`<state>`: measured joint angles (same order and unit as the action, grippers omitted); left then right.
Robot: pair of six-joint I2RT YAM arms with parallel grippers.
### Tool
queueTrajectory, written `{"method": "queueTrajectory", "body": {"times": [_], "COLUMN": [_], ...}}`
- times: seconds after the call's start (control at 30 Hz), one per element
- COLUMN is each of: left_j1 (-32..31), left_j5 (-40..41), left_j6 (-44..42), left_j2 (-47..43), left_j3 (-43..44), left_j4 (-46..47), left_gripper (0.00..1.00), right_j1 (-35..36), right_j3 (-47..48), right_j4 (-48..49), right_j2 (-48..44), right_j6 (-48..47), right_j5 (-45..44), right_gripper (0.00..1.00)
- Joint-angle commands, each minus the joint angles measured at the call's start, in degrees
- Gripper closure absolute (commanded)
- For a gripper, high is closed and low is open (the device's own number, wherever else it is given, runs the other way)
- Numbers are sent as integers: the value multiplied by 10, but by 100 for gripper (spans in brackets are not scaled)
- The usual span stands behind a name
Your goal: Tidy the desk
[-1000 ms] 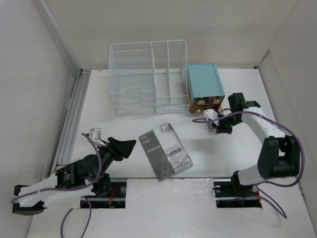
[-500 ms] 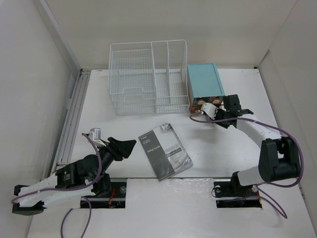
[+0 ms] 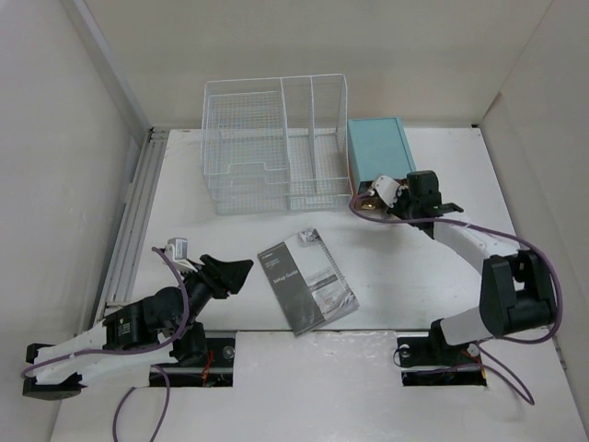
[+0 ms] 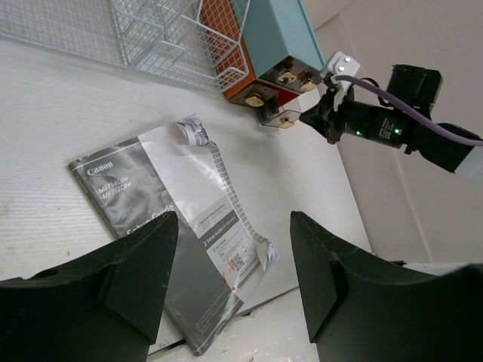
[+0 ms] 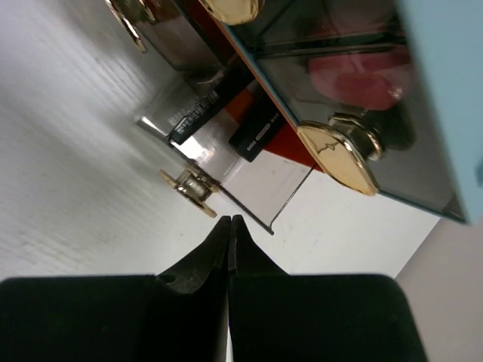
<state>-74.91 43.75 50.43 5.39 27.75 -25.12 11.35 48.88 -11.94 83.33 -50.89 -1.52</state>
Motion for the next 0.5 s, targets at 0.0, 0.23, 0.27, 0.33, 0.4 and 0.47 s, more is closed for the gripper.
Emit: {"method": "queueTrajectory", "body": {"times": [0.0,0.23,0.27,0.33,0.4,0.47], "left_j1": [-2,-2,-2,-2,-2,-2], "left_j5": [2,2,2,2,-3,-3], "left_j6": [-8,-8,-8,-8,-8,-8], "left_j2": [0,-6,-6,-6,-11,-16], "left_j3": [5,5,5,5,5,5], "left_j4": [17,17,17,17,17,17], "left_gripper": [42,44,44,44,44,44], "right_j1": [0,-75,-97,-120,-149,-171], "right_j3": [10,48,53,62,62,89], "right_j4": [-18,-148,-163,-184,-162,-178], "right_j2": [-81,-164,-164,-157,-157,-128], "right_j6": [26,191,215,236,277,277], "right_j5": [75,221,234,281,282,366], "right_gripper": [100,100,100,100,100,100]}}
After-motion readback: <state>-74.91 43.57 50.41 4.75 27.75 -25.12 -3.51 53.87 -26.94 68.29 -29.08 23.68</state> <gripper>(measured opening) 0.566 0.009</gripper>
